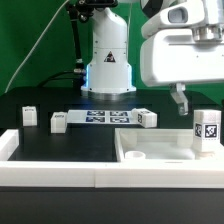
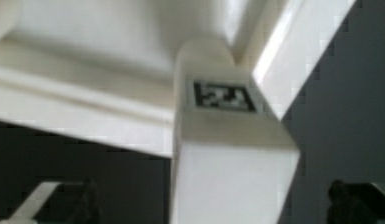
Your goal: Assemble one leg
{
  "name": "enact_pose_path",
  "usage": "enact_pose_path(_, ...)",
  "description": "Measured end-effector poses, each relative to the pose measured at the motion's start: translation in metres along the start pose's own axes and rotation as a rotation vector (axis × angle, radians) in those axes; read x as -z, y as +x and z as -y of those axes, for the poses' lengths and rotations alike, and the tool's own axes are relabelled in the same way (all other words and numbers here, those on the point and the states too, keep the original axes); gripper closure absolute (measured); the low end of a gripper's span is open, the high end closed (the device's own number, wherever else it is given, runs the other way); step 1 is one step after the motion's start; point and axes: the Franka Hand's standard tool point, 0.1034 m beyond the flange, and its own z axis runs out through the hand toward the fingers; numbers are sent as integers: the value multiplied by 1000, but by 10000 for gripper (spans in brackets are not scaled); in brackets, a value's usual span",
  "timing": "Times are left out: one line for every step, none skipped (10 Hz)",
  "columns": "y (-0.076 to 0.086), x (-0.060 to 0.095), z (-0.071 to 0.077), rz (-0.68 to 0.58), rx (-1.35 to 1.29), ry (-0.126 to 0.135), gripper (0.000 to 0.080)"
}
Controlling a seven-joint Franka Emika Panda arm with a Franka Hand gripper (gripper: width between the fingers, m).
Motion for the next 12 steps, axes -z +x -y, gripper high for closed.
enact_pose_path(1,-1,0,99,-3,14,150)
enact_pose_path(-1,-2,-1,195,-4,29,150)
enact_pose_path(0,-5,-2,283,-5,44,150)
enact_pose_path(6,-9,-6,314,0,52,150)
enact_pose_path(3,-8,-4,358,0,59,150)
enact_pose_path(5,-9,-5,348,-1,58,150)
enact_pose_path(5,-9,-5,348,-1,58,156)
enact_pose_path(5,-9,-4,348,-1,58,156)
enact_pose_path(5,-9,-4,348,-1,58,314)
enact_pose_path(5,-9,-4,348,-1,58,496)
enact_pose_path(5,-9,-4,348,-10,57,508)
enact_pose_path(5,-9,-4,348,-10,57,508)
